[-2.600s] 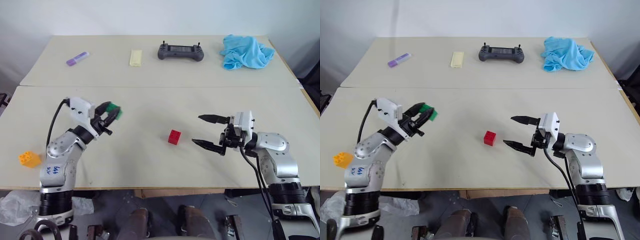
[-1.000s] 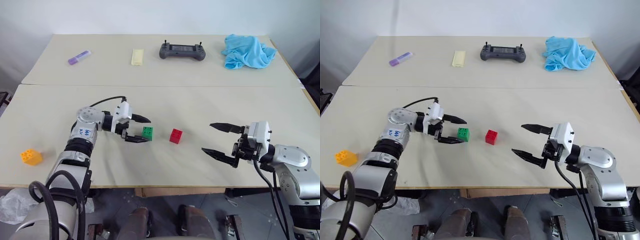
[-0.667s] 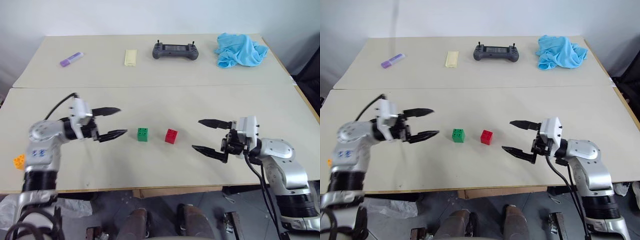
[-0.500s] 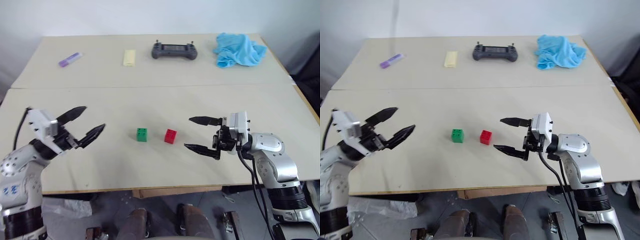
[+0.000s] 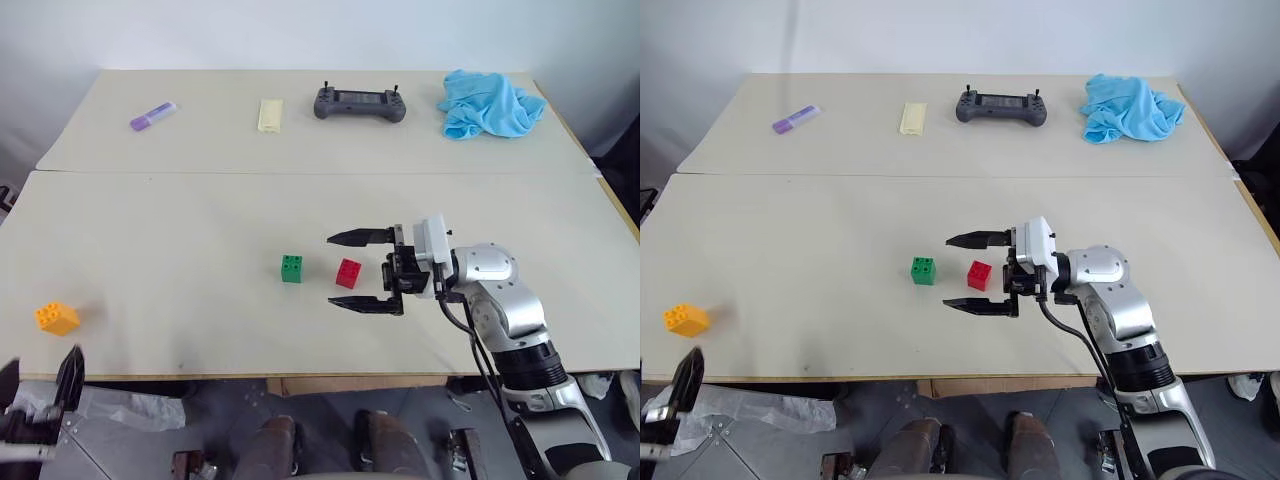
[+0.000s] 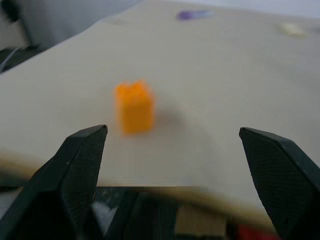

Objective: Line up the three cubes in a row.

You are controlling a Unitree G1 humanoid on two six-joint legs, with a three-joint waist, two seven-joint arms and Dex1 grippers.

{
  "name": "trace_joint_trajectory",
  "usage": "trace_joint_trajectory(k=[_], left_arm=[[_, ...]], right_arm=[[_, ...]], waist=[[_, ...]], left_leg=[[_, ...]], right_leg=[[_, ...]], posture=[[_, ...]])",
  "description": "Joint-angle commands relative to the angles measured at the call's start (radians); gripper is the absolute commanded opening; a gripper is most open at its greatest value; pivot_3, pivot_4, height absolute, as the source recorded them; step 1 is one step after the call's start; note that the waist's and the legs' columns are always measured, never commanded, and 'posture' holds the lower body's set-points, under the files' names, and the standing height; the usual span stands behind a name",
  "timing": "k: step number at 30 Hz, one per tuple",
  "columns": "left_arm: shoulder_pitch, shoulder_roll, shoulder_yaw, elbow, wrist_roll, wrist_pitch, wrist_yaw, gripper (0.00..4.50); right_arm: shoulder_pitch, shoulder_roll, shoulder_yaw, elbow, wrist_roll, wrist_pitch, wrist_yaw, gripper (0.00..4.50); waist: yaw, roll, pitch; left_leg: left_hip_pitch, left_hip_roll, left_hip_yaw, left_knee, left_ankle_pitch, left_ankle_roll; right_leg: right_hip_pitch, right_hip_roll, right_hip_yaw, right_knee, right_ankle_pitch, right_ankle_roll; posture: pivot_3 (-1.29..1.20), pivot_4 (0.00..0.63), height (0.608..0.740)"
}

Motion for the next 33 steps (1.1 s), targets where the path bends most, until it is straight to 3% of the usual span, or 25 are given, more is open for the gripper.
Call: trace_joint_trajectory(k=[1,4,8,16,25,31,33], left_arm=[[0.039,-0.015,0.047,0.077,0.001,-0.09,0.036,4.49],[0.052,-0.015,0.025,0.087,-0.046,-0.073,0.033,4.49],[-0.006,0.019,-0.027,0.061,-0.001,-0.08,0.095,4.49],[-0.249,0.129,-0.068,0.054,0.05,0.021,0.405,4.49],[-0.365,0.201,-0.189,0.084,0.107,0.126,0.473,4.49],[-0.413,0.219,-0.197,0.127,0.17,0.141,0.546,4.49],[-0.403,0.214,-0.202,0.129,0.191,0.141,0.558,4.1]], right_arm=[[-0.008,0.001,-0.003,-0.009,0.002,-0.022,0.02,4.5],[-0.01,0.005,-0.006,-0.002,0.0,-0.028,0.025,4.5],[-0.013,0.012,-0.015,0.022,0.002,-0.057,0.041,4.5],[0.012,0.021,-0.027,0.039,0.028,-0.057,0.055,4.5],[0.035,0.04,-0.013,-0.007,0.025,-0.046,0.016,4.5],[0.041,0.042,-0.003,-0.009,0.028,-0.036,0.021,4.5],[0.04,0.042,-0.002,-0.005,0.027,-0.035,0.023,4.5]], waist=[[0.002,-0.001,0.0],[0.002,-0.001,0.0],[0.001,-0.001,-0.001],[-0.01,-0.002,-0.001],[-0.024,-0.002,-0.001],[-0.023,-0.002,-0.001],[-0.023,-0.002,-0.001]], left_leg=[[0.0,0.0,0.0,0.0,0.0,0.0],[0.0,0.0,0.0,0.0,-0.001,0.001],[0.0,0.0,0.0,0.0,-0.002,0.0],[0.0,0.0,0.0,0.0,-0.002,0.0],[0.0,0.0,0.0,-0.001,-0.002,0.0],[0.0,-0.001,0.0,-0.001,-0.002,0.0],[0.0,-0.001,0.0,-0.001,-0.002,0.0]], right_leg=[[0.0,0.0,0.0,0.0,0.0,0.0],[0.0,0.0,0.0,0.0,0.0,0.0],[0.0,0.0,0.0,-0.001,0.0,0.0],[0.0,0.0,0.0,0.002,0.0,0.0],[-0.001,0.001,-0.001,0.005,0.0,0.0],[-0.001,0.001,-0.001,0.006,0.0,0.0],[-0.001,0.001,-0.001,0.005,0.0,0.0]], posture=[[0.0,0.15,0.74],[0.0,0.15,0.74],[0.0,0.15,0.74],[0.0,0.15,0.74],[0.0,0.15,0.74],[0.0,0.15,0.74],[0.0,0.15,0.74]])
